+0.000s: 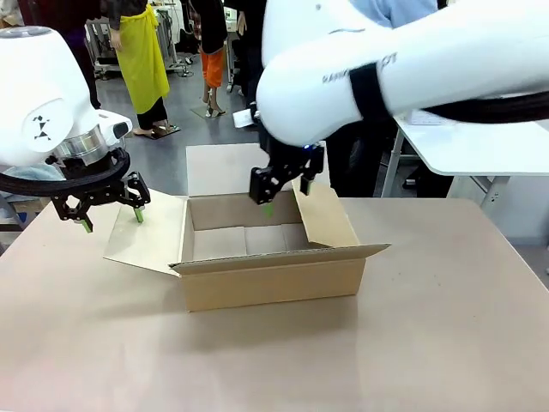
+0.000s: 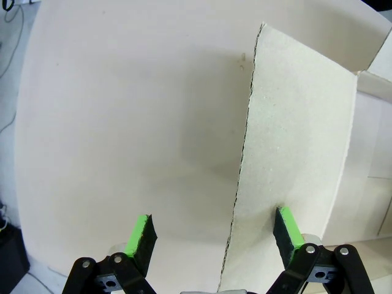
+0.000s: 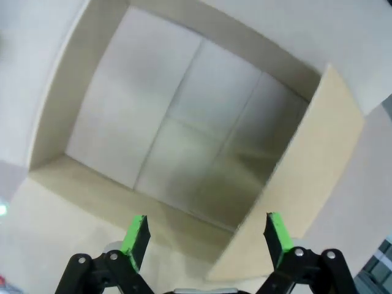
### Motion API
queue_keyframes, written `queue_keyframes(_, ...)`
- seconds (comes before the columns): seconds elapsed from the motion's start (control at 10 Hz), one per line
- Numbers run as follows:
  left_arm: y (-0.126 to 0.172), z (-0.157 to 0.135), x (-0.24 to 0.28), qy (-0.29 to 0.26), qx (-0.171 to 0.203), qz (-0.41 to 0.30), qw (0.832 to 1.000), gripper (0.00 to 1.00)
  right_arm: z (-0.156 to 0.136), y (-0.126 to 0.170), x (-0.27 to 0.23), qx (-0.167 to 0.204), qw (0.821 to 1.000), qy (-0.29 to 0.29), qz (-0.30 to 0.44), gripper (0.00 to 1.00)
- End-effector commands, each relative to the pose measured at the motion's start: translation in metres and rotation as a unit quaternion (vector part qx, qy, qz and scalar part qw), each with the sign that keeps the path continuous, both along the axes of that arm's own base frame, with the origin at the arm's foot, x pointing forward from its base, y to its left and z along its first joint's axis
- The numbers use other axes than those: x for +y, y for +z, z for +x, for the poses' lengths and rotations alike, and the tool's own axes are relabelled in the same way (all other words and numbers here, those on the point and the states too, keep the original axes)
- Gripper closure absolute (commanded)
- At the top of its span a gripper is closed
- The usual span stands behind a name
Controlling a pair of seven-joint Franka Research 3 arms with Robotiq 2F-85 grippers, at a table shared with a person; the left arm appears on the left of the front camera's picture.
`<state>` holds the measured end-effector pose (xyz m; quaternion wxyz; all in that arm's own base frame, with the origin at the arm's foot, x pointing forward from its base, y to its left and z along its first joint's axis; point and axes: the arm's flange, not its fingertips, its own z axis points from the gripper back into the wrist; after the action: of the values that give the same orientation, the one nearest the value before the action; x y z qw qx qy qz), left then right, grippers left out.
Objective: Pack the gift set into the box.
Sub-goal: Place both hands on the side flaps of the Package Box and spread them outward.
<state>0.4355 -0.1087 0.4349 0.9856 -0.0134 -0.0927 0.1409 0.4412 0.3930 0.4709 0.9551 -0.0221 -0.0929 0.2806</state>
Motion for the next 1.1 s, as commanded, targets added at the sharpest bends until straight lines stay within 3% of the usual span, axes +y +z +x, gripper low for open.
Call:
queue_keyframes(0.0,0.002,0.000,0.001,0.008,0.000,0.010,1.000,0.00,0.019,-0.009,0.033,-0.006,0.995,-0.097,0.001,0.00)
queue_keyframes(0.3,0.002,0.000,0.001,0.008,0.000,0.010,1.000,0.00,0.037,-0.051,0.045,-0.002,0.985,-0.162,-0.059,0.00)
queue_keyframes(0.6,0.002,0.000,0.001,0.008,0.000,0.010,1.000,0.00,0.044,-0.076,0.036,-0.036,0.967,-0.215,-0.128,0.00)
queue_keyframes(0.8,0.002,0.000,0.001,0.008,0.000,0.010,1.000,0.00,0.043,-0.081,0.021,-0.068,0.952,-0.253,-0.160,0.00)
queue_keyframes(1.0,0.002,0.000,0.001,0.008,0.000,0.010,1.000,0.00,0.035,-0.060,0.007,-0.083,0.954,-0.254,-0.140,0.00)
